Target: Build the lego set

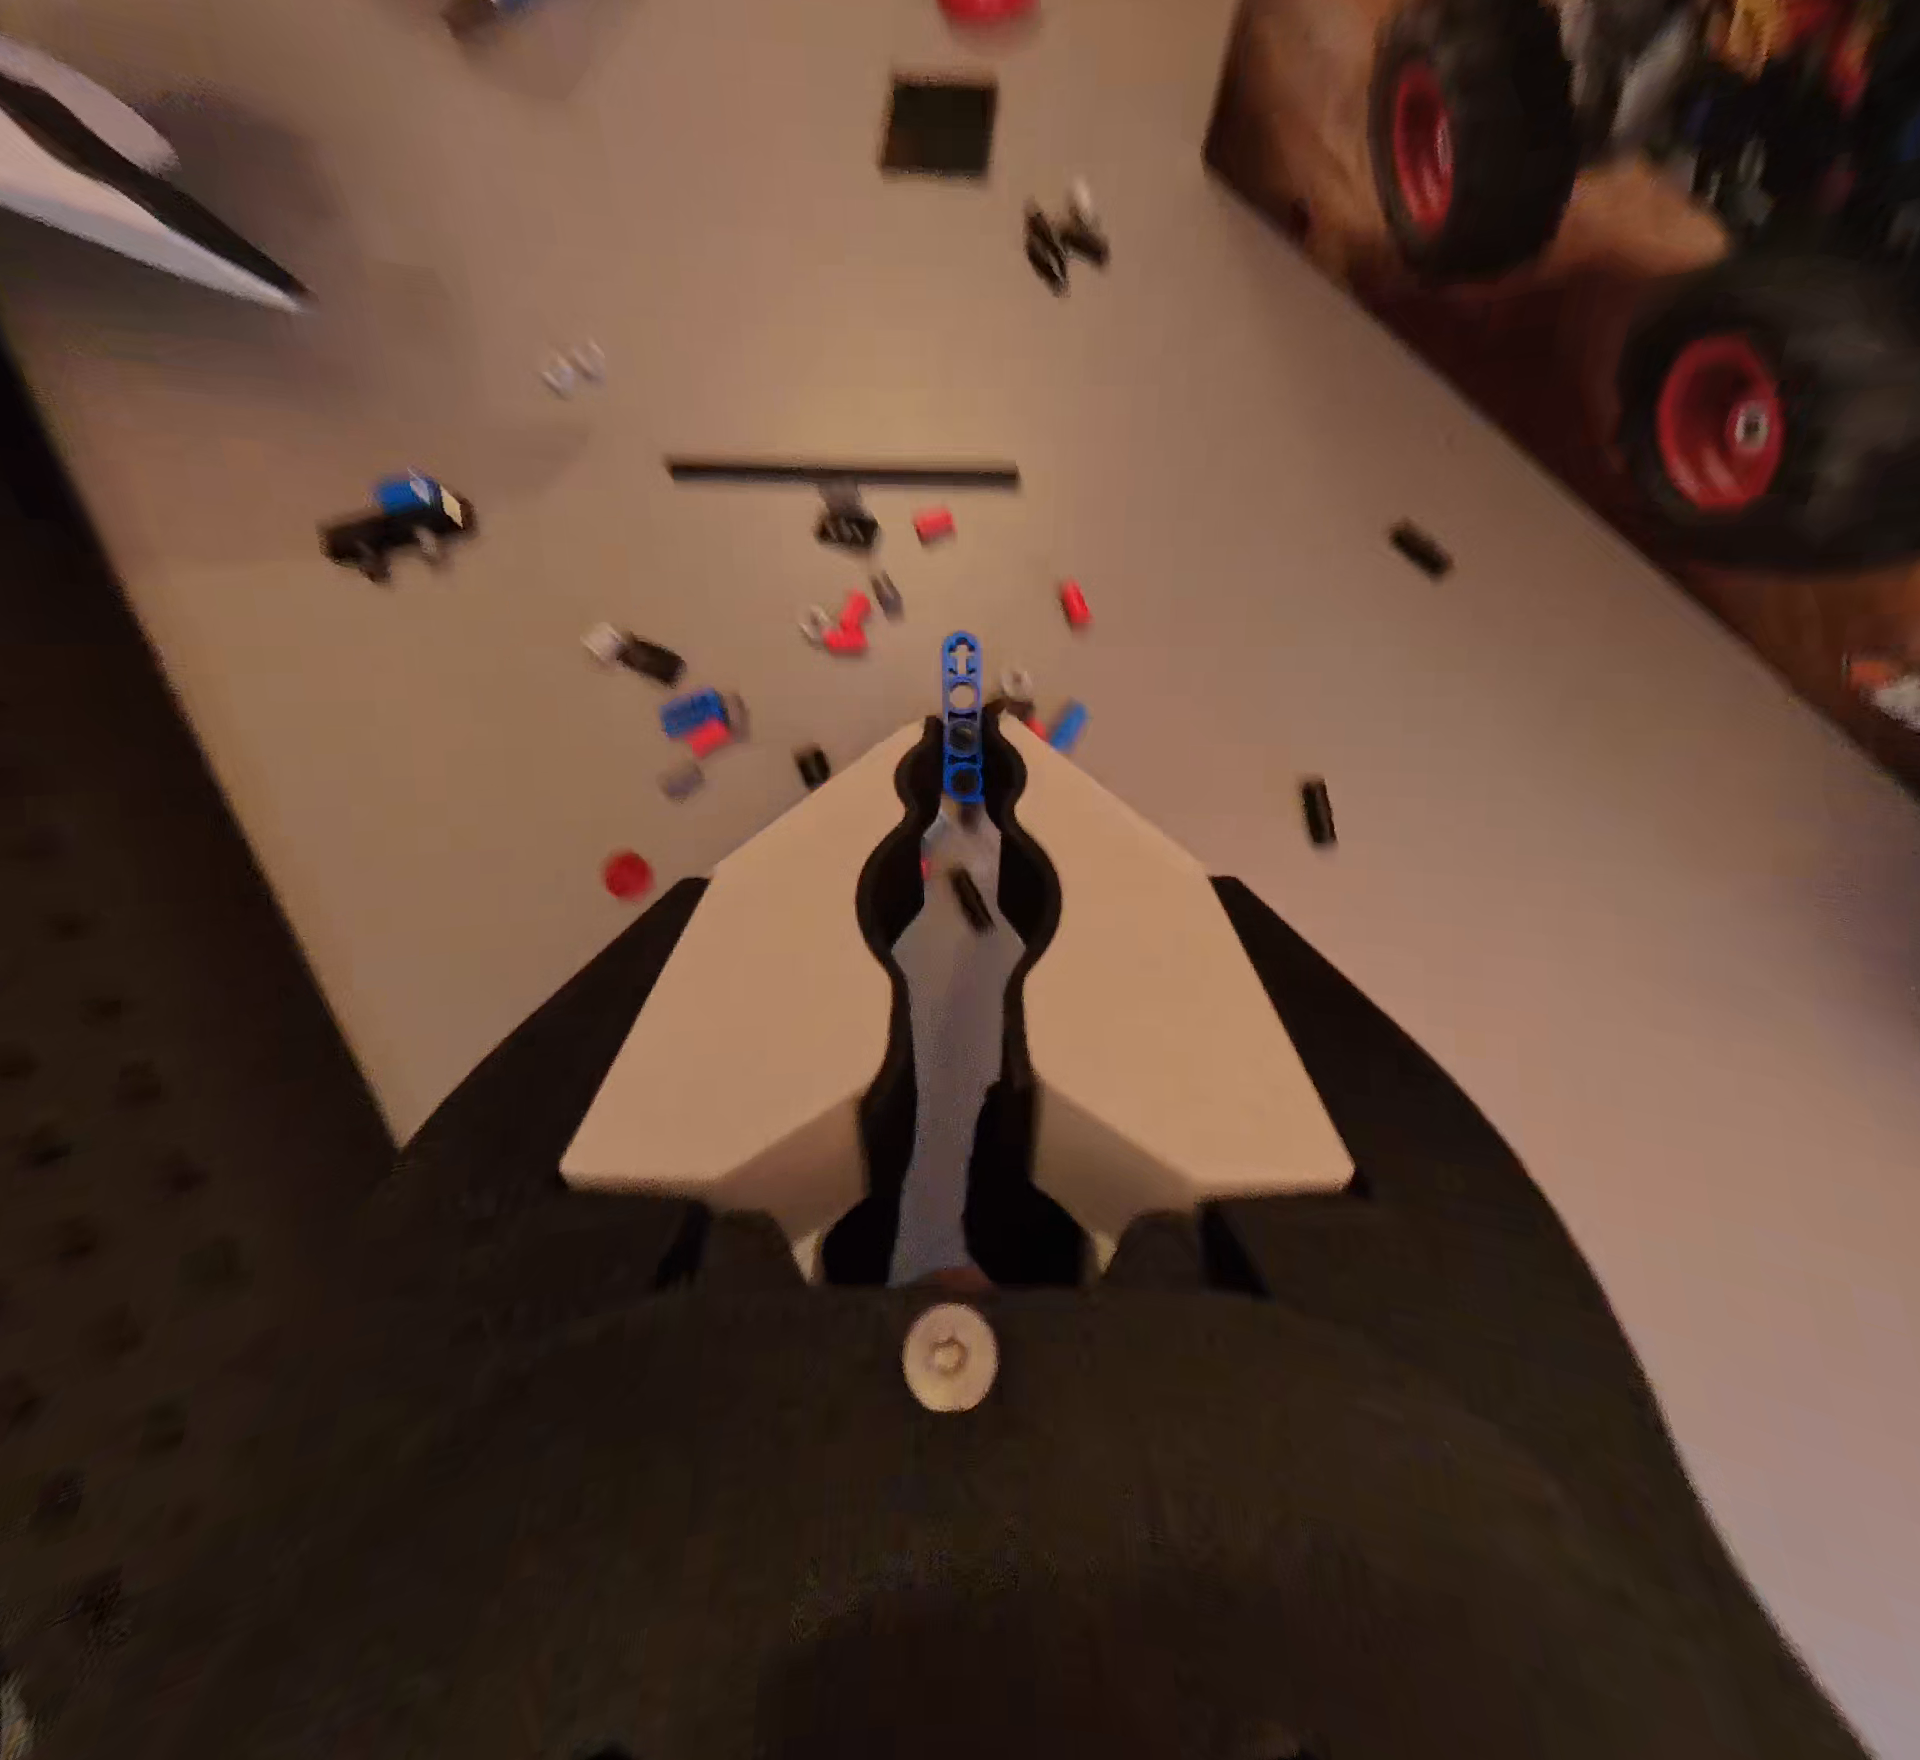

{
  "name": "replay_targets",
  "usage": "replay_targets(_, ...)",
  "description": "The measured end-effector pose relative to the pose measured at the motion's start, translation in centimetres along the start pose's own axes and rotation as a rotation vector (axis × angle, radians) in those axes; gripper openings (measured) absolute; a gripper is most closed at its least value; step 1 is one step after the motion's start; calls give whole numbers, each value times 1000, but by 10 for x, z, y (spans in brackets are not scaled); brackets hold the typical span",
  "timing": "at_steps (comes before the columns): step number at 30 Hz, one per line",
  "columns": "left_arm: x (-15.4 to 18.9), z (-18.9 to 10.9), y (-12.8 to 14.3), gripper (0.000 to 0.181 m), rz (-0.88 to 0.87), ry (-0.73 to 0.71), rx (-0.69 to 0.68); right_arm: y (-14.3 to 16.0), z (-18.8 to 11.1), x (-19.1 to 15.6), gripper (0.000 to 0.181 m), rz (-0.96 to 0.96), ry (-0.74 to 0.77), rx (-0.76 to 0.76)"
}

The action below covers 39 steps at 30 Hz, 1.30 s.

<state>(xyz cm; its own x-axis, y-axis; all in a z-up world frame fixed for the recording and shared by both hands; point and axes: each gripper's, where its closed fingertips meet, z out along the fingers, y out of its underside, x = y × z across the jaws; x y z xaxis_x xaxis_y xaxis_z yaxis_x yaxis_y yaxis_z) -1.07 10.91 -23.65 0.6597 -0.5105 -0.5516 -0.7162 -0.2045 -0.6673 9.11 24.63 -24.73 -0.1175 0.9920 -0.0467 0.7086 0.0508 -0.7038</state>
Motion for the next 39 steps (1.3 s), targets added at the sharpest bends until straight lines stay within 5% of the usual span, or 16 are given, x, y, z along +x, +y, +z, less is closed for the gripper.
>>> replay_targets(6, -17, -1, -5, 63, -51, -96, 39, -85, 6, -60, 5, -6, -136, 252)
replay_targets(11, -33, -7, -6, 63, -68, -188, 49, -127, 24, -95, 5, 55, -243, 393)
replay_targets(19, -37, -1, 6, 63, -80, -211, 8, -131, 62, -117, 5, 112, -289, 383)
replay_targets(27, -24, 8, 29, 61, -140, -106, -98, -99, 89, -111, 5, -18, -152, 199)
replay_targets(39, -26, 10, 26, 57, -148, -117, -68, -110, 68, -109, 5, 64, -228, 312)
